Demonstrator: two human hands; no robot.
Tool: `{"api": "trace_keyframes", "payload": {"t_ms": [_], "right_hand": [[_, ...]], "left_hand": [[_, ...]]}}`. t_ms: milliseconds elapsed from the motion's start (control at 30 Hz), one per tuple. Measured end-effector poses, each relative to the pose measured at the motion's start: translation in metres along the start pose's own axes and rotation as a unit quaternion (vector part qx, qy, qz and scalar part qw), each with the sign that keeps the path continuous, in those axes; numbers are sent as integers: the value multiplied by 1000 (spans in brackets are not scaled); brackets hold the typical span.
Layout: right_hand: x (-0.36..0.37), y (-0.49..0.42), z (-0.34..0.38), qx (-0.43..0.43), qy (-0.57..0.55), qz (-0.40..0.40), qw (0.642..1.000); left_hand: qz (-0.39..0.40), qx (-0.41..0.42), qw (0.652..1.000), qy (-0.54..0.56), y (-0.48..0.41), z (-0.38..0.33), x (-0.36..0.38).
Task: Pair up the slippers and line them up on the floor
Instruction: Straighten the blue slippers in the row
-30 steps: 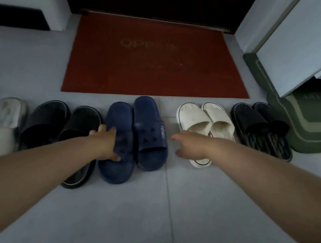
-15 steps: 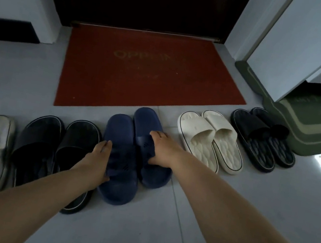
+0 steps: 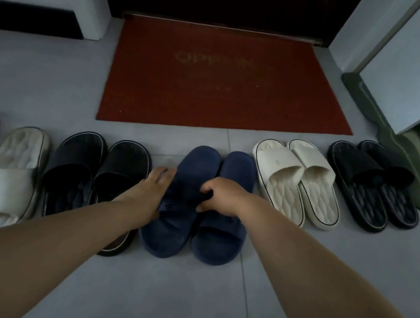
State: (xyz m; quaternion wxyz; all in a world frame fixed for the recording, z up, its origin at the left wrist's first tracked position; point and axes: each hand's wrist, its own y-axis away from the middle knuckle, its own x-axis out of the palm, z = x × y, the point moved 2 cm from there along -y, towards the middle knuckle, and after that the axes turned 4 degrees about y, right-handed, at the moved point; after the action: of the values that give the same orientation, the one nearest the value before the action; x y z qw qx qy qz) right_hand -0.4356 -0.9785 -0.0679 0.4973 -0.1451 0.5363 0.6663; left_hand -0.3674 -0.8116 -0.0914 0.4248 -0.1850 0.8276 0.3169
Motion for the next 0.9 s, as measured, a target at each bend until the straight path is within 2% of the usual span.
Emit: {"api": "trace_keyframes", "payload": {"t_ms": [100,267,333,400,500,567,633,700,767,833,867,900], "right_hand": [[0,15,4,-25,-68,-36,997],[-6,50,4,-37,-218,-79,972],[0,58,6,-5,-268,-105,958],[13,60,10,51,-375,-159,912],[44,53,17,153,-544,-204,800],[61,47,23,195,-594,-228,746],[69,43,26,209,-643,-260,689],[69,38,24,179,-699,-286,630],[63,32,24,146,-727,-288,607],[59,22,22,122,-739,-273,604],[54,18,22,117,-740,-257,611],[50,14,22,114,-724,-243,635]], "left_hand": [[10,44,999,-4,13,6,-21],[-73,26,997,3,29,13,-63],[-84,43,996,2,19,15,-73],[-112,41,993,9,6,18,-81],[-136,32,990,9,-7,22,-86],[-134,38,989,44,-8,20,-84],[-127,46,989,65,-7,20,-81],[-117,42,989,85,-5,23,-78],[-97,25,988,115,-2,25,-73],[-54,-1,991,123,3,25,-64],[-26,-13,992,119,5,24,-59],[3,-22,993,113,7,21,-53]]}}
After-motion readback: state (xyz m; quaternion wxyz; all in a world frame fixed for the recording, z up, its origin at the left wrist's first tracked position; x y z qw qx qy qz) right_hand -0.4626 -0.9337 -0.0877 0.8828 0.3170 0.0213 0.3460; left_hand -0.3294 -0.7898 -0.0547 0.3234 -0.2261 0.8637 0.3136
